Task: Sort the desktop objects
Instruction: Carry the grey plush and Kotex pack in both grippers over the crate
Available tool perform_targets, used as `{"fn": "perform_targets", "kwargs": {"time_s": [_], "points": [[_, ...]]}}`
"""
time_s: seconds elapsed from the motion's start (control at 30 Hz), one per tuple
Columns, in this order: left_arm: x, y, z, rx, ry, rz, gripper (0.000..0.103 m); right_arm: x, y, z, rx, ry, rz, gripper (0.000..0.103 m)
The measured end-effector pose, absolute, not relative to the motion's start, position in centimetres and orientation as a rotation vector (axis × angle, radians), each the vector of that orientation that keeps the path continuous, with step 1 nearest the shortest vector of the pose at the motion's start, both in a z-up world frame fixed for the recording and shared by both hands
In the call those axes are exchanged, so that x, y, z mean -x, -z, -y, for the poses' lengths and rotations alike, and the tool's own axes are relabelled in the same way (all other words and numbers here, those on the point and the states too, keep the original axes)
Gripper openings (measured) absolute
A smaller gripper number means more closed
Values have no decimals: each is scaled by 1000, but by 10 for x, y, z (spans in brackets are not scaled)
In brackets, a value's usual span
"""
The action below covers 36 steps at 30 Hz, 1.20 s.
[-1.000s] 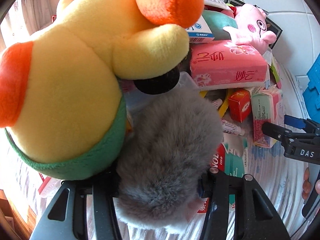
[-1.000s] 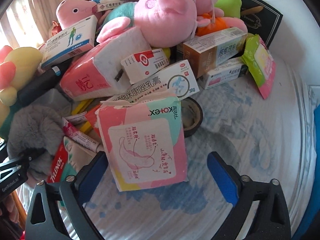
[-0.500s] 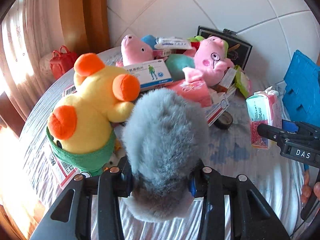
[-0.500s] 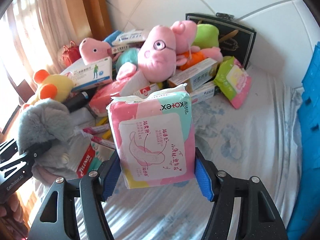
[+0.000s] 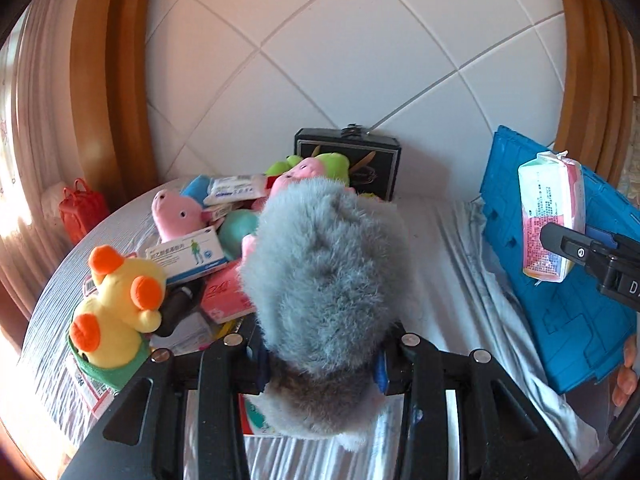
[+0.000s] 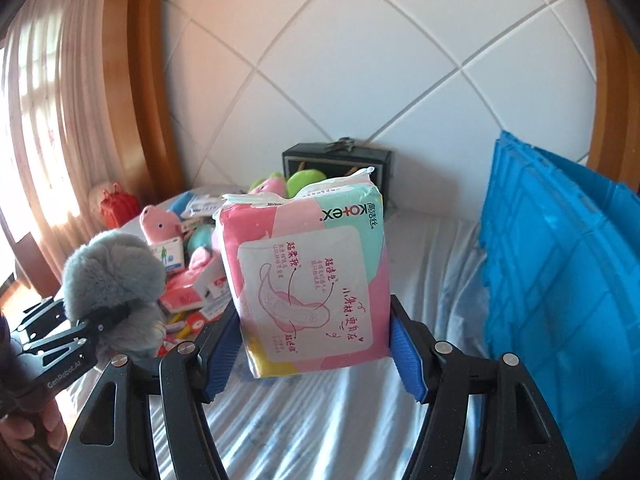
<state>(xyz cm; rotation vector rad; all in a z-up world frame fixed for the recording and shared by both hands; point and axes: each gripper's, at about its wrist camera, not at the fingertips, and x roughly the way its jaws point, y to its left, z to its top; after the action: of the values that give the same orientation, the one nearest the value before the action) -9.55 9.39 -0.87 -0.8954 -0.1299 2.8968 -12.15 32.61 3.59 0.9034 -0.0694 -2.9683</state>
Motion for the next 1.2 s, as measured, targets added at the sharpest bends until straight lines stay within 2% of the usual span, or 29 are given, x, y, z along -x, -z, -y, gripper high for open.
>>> {"fn": "perform_targets", "kwargs": {"time_s": [0.4, 0.8, 1.1, 1.2], "points": [[90, -79, -211, 584, -2765, 79, 37, 42, -112, -426, -600, 3228, 135, 67], [85, -152, -361, 430, -2607, 44, 37, -7, -147, -582, -540, 3519, 120, 67], [94, -158, -467, 542, -2539, -28, 37, -4, -137, -666, -692, 3532, 166, 67], [100, -149, -495, 602, -2529, -91, 37, -5, -125, -688, -726, 3464, 328, 67]]}}
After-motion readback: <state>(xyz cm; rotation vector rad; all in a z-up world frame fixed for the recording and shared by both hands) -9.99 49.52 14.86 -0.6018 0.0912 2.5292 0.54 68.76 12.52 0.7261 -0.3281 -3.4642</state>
